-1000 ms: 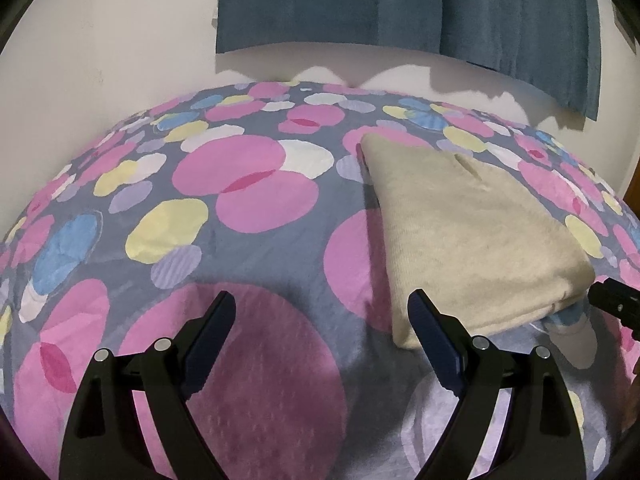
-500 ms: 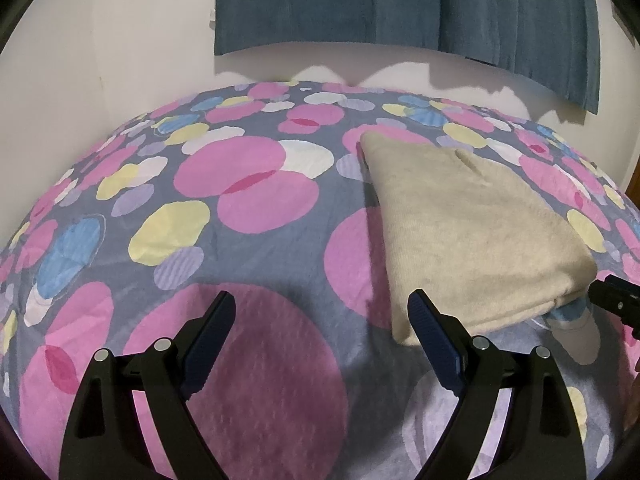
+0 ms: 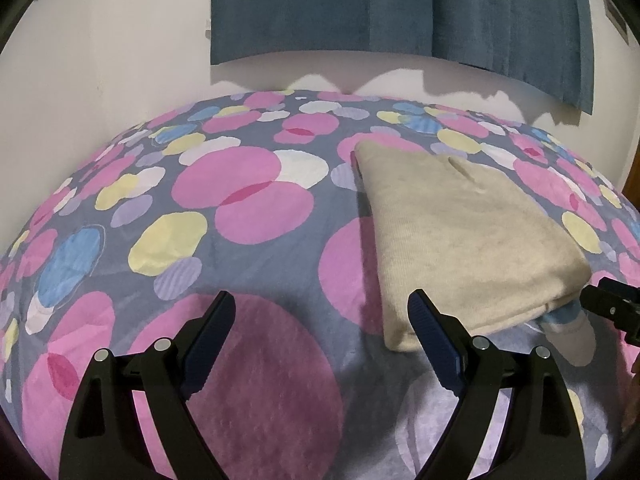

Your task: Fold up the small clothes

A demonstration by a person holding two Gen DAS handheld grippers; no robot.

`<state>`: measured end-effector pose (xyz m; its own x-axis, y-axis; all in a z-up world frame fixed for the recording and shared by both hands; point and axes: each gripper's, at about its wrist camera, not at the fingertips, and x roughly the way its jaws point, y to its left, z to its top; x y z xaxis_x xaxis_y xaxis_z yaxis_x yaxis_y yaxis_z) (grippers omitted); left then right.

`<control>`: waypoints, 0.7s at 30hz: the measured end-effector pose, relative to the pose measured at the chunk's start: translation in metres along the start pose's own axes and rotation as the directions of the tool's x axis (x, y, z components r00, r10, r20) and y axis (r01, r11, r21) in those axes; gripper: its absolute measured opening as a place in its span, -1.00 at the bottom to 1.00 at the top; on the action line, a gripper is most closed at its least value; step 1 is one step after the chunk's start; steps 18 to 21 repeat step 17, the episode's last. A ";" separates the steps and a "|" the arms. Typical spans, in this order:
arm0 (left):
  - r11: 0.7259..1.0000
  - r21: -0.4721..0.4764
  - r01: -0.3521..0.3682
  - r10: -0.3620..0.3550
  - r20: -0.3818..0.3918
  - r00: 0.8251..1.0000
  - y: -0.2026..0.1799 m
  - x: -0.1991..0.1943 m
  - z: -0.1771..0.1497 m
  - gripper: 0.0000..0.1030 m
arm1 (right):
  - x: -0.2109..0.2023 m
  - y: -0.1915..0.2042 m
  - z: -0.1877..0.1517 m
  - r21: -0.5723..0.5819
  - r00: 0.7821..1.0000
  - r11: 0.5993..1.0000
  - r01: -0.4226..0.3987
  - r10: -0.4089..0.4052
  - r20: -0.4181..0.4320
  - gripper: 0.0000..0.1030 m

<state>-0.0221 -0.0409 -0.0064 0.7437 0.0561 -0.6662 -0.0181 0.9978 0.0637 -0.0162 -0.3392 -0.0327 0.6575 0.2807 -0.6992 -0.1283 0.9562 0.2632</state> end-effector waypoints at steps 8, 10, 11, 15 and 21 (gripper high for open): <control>0.997 -0.029 0.070 -0.071 -0.041 0.997 0.007 0.003 0.003 0.78 | 0.001 0.001 0.001 -0.008 1.000 1.000 -0.008 0.008 -0.003 0.71; 0.998 -0.025 0.063 -0.064 -0.018 0.998 0.008 0.000 0.007 0.78 | 0.002 0.001 0.000 -0.006 1.000 1.000 -0.009 0.009 -0.004 0.71; 0.998 -0.030 0.051 -0.051 -0.009 0.999 0.011 -0.001 0.009 0.78 | 0.002 -0.001 0.002 -0.003 1.000 1.000 -0.011 0.011 -0.006 0.71; 0.997 -0.074 0.002 -0.004 -0.034 0.999 0.040 0.011 0.024 0.78 | -0.005 -0.020 0.012 0.028 1.000 1.000 -0.006 0.006 0.013 0.71; 0.989 -0.137 -0.052 0.045 -0.050 0.998 0.072 0.024 0.031 0.78 | -0.009 -0.039 0.021 0.041 0.999 0.999 0.022 -0.023 0.032 0.71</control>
